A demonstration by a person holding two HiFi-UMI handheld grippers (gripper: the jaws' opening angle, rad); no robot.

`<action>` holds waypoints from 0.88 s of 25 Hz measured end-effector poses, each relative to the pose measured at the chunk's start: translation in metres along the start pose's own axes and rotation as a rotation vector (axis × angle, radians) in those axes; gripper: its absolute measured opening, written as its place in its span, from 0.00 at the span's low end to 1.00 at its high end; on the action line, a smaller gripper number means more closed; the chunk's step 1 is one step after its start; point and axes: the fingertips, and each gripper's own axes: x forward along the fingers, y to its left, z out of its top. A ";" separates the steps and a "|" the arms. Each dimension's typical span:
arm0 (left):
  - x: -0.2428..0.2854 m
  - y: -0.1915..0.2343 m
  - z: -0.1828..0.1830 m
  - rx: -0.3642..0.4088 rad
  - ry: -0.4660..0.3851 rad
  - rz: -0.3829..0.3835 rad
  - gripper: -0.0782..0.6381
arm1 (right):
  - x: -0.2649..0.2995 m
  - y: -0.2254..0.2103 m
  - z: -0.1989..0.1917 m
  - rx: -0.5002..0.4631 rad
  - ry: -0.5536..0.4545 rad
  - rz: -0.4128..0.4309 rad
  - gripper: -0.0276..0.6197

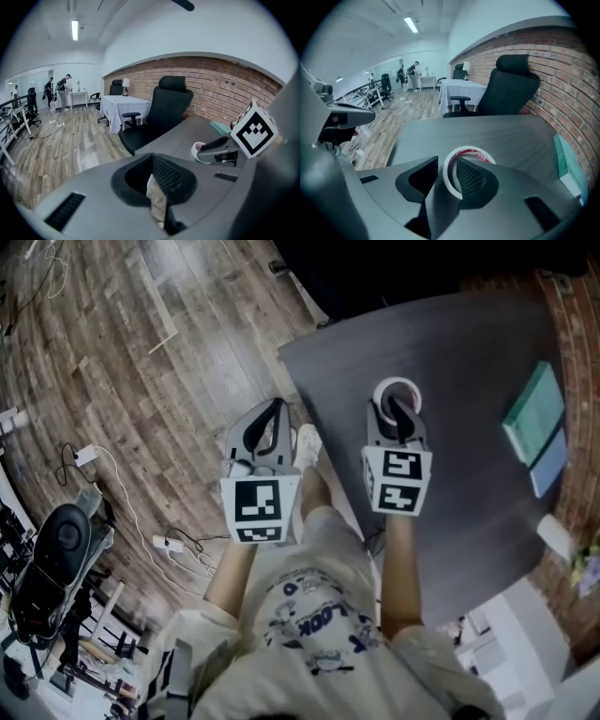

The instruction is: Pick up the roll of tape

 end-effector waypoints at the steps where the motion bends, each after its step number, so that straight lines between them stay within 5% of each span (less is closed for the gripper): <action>1: 0.001 0.001 -0.002 -0.004 0.006 0.002 0.11 | 0.003 0.001 -0.002 -0.001 0.018 0.004 0.23; 6: -0.007 -0.017 -0.012 -0.005 0.017 0.005 0.11 | -0.006 -0.009 -0.028 0.008 0.074 0.011 0.19; 11: -0.003 0.009 -0.013 -0.027 0.029 0.003 0.11 | 0.010 0.001 -0.017 -0.035 0.114 0.006 0.12; 22: -0.014 0.012 -0.007 -0.024 -0.012 -0.002 0.11 | 0.004 0.000 -0.014 0.012 0.086 0.023 0.10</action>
